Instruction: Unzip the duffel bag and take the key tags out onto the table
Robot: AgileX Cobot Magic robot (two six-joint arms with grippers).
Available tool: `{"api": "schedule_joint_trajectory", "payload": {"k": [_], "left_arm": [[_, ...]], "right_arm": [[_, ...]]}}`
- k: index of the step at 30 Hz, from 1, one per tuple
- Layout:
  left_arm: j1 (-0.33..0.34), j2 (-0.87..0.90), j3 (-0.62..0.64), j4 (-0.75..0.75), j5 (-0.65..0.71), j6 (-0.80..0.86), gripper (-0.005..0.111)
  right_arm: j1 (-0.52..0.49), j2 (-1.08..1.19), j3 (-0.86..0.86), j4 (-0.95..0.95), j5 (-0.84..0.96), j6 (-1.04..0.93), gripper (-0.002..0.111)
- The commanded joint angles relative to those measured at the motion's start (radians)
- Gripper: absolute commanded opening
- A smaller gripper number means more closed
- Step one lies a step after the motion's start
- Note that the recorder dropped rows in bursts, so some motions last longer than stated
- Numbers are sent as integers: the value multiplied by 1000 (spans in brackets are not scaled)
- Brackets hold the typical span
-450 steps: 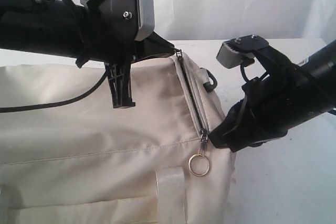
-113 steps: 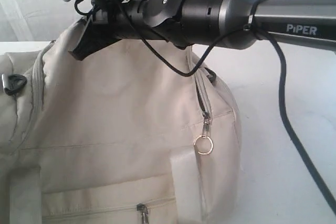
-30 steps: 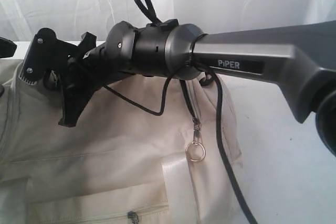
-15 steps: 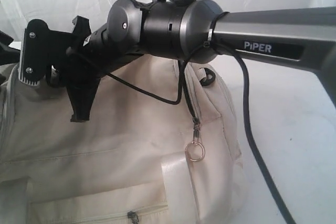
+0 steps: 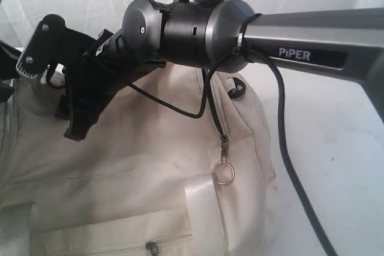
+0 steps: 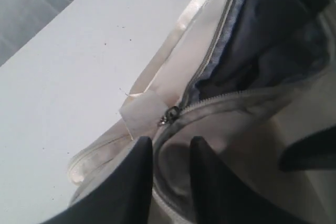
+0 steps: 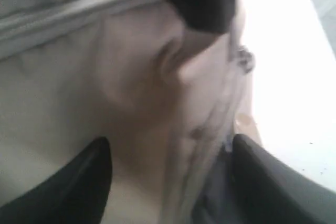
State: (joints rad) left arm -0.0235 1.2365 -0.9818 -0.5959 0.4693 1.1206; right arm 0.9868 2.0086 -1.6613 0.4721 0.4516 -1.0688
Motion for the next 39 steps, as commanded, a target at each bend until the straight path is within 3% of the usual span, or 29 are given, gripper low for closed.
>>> {"api": "schedule_joint_trajectory", "payload": {"k": [1, 16, 27, 31, 39], "left_arm": [[2, -3, 5, 70, 91, -22, 31], [2, -2, 5, 165, 265, -109, 31], [2, -2, 187, 180, 152, -156, 31], [2, -2, 201, 147, 144, -156, 31], [2, -2, 201, 141, 109, -156, 31]], "right_arm": [[-1, -20, -2, 17, -169, 61, 63], [-1, 6, -4, 115, -238, 154, 62], [-1, 16, -4, 217, -285, 157, 62], [-1, 57, -8, 266, -291, 157, 62], [3, 132, -53, 313, -92, 96, 56]]}}
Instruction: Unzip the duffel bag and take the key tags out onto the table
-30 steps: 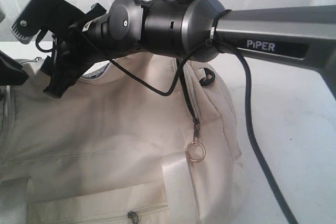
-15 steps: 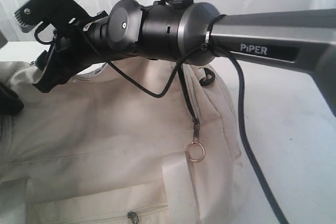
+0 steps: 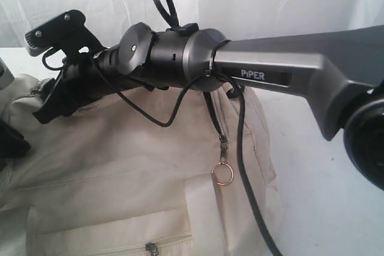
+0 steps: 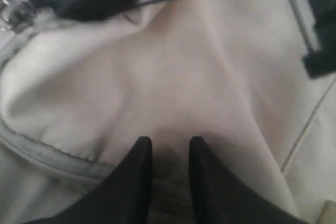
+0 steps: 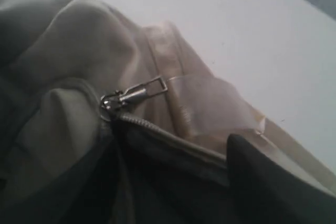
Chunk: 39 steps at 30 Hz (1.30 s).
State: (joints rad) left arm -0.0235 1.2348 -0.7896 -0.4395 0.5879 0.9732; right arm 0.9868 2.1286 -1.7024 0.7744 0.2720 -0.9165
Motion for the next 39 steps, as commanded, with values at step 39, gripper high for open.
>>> {"api": "schedule_joint_trajectory", "payload": {"k": [39], "left_arm": [[2, 46, 7, -758, -342, 253, 63]], "right_arm": [[21, 75, -12, 10, 1, -257, 17]]}}
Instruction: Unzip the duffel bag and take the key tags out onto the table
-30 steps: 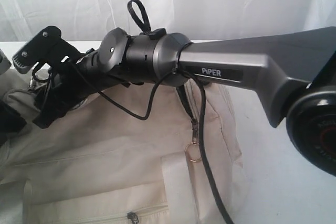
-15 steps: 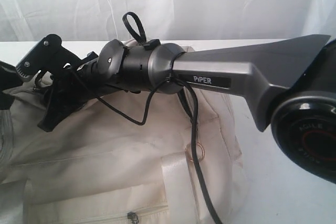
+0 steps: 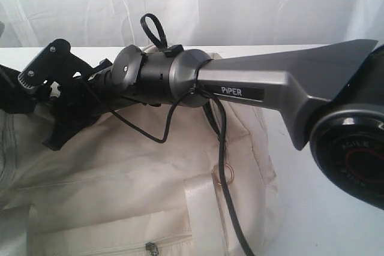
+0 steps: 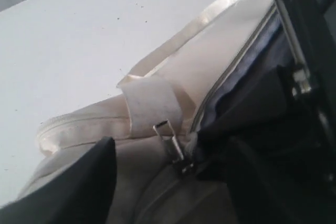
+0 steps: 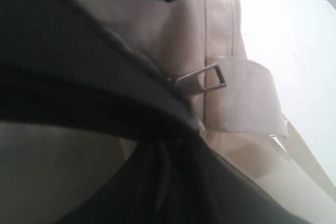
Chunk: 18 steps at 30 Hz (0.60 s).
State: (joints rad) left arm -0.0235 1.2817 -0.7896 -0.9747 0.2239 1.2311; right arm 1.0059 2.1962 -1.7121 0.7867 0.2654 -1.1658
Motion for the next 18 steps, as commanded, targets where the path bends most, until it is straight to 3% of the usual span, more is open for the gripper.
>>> {"api": "schedule_joint_trajectory", "payload": {"k": [1, 5, 12, 18], "left_arm": [[2, -1, 7, -278, 22, 0, 63], [2, -1, 7, -373, 34, 0, 61], [2, -1, -3, -376, -1, 27, 60], [2, -1, -57, -378, 10, -25, 60]], "right_arm": [[2, 8, -2, -2, 10, -8, 16], [2, 8, -2, -2, 23, -8, 11], [2, 8, -2, -11, 104, -8, 9], [2, 8, -2, -188, 203, 1, 3]]}}
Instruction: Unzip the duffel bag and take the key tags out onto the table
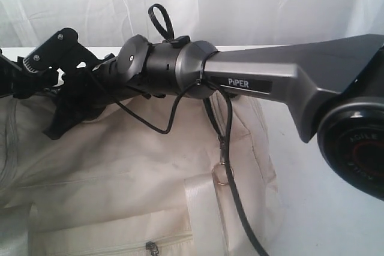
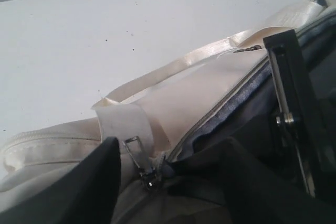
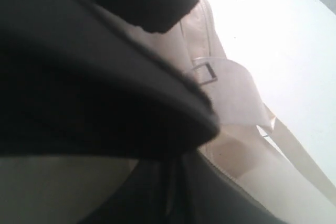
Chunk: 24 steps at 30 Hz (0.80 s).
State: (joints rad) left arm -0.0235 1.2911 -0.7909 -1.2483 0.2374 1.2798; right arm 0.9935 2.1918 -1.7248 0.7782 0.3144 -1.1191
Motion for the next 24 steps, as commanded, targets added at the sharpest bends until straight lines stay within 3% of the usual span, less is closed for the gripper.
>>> {"api": "schedule_joint_trajectory", "payload": {"k": [1, 11, 16, 24], "left_arm": [[2, -10, -58, -104, -1, -96, 60], [2, -9, -58, -24, -120, -68, 53], [2, -9, -58, 1, -197, 81, 41], [2, -9, -58, 1, -253, 531, 41]], "right_arm": [[15, 12, 11, -187, 159, -44, 1], [6, -2, 11, -202, 152, -31, 0], [4, -2, 11, -202, 148, -25, 0], [4, -2, 11, -200, 80, 8, 0]]}}
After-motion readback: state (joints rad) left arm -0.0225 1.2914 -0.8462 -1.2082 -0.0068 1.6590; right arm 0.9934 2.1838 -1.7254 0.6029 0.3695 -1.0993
